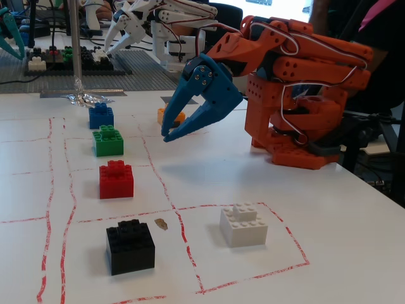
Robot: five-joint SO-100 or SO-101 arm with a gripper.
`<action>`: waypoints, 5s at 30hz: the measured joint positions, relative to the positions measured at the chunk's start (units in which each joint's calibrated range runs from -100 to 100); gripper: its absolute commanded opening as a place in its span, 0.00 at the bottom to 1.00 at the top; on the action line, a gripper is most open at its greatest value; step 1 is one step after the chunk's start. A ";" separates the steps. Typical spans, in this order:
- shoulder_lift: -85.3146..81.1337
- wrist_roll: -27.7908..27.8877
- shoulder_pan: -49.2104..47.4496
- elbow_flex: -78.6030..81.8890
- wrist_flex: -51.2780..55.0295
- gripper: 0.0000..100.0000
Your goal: Grab the block and put it in the grey marker
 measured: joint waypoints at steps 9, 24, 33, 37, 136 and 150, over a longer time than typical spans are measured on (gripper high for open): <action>0.00 0.98 0.00 0.00 0.00 0.00; 0.00 0.93 0.00 0.00 0.00 0.00; 0.00 0.98 0.00 0.00 0.00 0.00; 0.00 0.98 0.00 0.00 0.00 0.00; 101.76 -15.29 51.25 -72.68 23.31 0.29; 102.11 -15.34 51.25 -71.87 20.50 0.01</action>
